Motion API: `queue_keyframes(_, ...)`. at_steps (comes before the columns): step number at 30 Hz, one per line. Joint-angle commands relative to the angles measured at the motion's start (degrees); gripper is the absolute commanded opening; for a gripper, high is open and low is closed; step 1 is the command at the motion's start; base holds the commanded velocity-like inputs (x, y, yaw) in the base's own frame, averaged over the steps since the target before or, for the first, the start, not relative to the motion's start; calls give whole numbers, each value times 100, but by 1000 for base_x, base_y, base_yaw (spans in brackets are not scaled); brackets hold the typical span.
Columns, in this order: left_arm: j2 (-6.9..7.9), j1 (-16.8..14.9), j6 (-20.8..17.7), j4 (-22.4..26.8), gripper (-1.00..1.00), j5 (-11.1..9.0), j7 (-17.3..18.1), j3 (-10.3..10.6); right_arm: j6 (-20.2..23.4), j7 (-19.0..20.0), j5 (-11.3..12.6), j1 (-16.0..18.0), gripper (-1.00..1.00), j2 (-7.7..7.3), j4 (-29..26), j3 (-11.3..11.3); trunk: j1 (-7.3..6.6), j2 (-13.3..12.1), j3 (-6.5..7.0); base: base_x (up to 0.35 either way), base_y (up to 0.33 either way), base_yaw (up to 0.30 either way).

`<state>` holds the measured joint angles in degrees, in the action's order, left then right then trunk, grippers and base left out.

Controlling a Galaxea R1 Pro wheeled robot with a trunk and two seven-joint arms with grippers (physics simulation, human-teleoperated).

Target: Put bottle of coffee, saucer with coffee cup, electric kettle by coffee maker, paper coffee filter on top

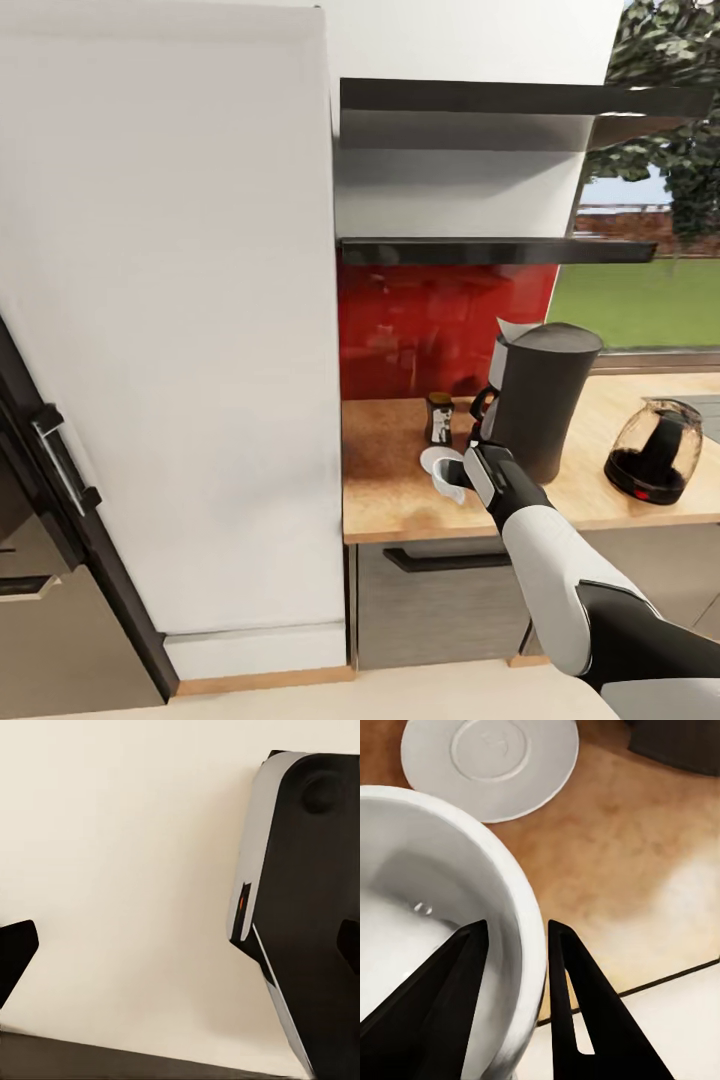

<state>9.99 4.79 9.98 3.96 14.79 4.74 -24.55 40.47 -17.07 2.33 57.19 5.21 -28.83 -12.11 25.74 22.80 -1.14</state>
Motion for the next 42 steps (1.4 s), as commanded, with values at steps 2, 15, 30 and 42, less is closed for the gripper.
queue_keyframes(2,2,30,-133,12,100,57,27,-51,13,-25,30,4,-100,7,-9,-28,4,12,-12,13,0,0)
queue_keyframes(15,-6,40,-259,8,100,282,-139,-56,13,-26,22,4,-100,7,3,-32,4,12,-12,196,0,0)
queue_keyframes(30,-6,40,-260,9,100,290,-140,-59,13,-33,22,4,-100,7,8,-37,4,12,-12,104,0,0)
queue_keyframes(42,-24,40,-261,10,100,295,-140,-59,9,-25,29,4,-100,6,500,-37,4,12,-12,108,0,0)
